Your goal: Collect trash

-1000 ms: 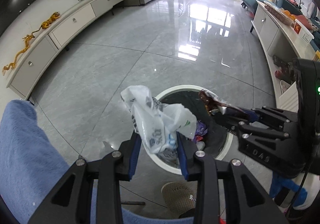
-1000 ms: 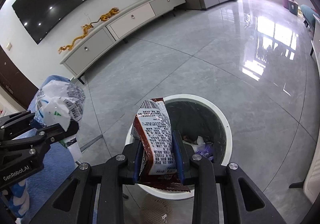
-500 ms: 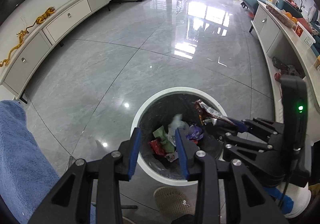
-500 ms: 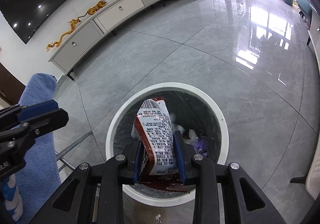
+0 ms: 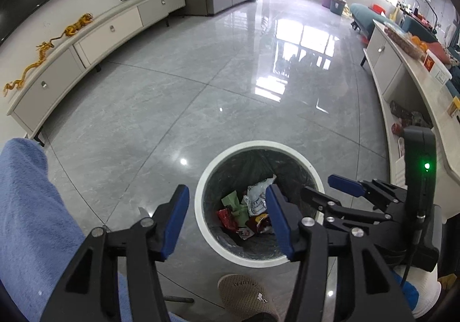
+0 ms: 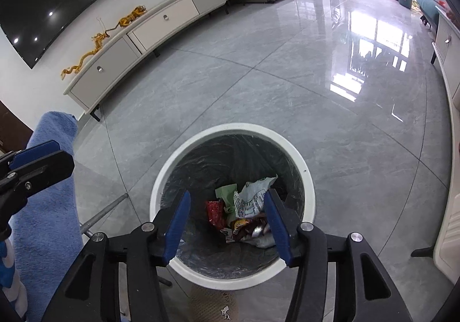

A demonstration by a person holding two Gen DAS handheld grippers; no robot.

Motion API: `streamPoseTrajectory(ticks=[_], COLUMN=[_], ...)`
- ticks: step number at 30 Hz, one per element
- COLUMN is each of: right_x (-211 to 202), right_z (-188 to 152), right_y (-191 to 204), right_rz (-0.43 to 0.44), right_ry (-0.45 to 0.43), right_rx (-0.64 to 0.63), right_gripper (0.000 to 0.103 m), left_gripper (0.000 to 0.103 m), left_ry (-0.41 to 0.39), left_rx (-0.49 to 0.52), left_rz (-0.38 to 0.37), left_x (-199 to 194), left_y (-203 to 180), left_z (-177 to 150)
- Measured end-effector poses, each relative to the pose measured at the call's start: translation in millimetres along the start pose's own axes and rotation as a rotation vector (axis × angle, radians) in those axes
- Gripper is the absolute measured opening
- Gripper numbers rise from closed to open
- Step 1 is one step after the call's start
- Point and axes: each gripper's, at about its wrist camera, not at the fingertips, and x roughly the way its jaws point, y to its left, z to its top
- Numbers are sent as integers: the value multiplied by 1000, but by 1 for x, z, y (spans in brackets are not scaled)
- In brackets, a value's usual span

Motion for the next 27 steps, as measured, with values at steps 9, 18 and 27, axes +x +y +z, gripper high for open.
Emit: streamPoseTrajectory(ticks=[9,18,27], right_x=[-58,-104,-125], right_z=[-3,-18,-36], right_y=[42,95,162], right_rz=[28,62,113], right_ry=[-86,-144,-176], right_rx=[-74,-167,-296], right_gripper=[61,72,84], left_gripper=[53,65,67], left_ry=[-119,-200,-277], left_rx=[-37,-124,-280], left_rz=[59,163,299], left_x=[-81,-157,-223], left_y=[22,69,125], left_z=[-24,-77,-144])
